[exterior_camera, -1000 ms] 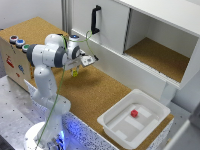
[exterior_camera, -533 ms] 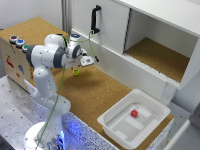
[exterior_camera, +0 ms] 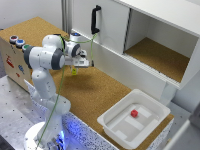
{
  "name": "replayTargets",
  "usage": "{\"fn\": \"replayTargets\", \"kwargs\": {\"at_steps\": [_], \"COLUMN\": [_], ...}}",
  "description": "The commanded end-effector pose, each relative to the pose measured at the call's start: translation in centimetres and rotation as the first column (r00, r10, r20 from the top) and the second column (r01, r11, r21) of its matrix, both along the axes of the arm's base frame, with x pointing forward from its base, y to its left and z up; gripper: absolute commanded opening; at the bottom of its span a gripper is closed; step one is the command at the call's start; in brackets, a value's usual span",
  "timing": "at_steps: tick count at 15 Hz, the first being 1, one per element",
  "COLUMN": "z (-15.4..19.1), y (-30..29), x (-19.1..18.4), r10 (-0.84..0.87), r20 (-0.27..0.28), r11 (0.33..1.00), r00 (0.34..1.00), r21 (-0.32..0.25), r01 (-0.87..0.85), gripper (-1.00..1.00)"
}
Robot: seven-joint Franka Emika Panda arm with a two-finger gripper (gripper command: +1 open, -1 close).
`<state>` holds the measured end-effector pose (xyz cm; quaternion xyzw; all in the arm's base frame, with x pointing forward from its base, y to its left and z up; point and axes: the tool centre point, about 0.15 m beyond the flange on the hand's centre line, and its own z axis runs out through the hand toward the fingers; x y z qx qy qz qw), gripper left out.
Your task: Turn the yellow block right
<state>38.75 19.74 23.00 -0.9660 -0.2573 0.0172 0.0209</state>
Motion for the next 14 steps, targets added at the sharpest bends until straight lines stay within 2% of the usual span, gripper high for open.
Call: {"fn": "replayTargets", "kwargs": {"at_steps": [1, 5, 8, 9, 14], "z": [-0.2, -1.2, -2.4, -2.7, -3.8], "y": [-1.6, -1.5, -1.9, -2.1, -2.3], "x": [1.0, 2.0, 2.7, 3.0, 3.7], "r10": [-0.346, -0.526, -0.629, -0.635, -0.608], "r20": [0.032, 0.036, 0.077, 0.092, 0.061], "r11": [0.938, 0.849, 0.769, 0.762, 0.786], "r00": [0.938, 0.850, 0.774, 0.767, 0.792], "r21": [-0.003, -0.038, -0.081, -0.085, -0.092], "r01": [0.346, 0.527, 0.634, 0.642, 0.611], "gripper": [-1.00, -1.00, -1.00, -1.00, -1.00]}}
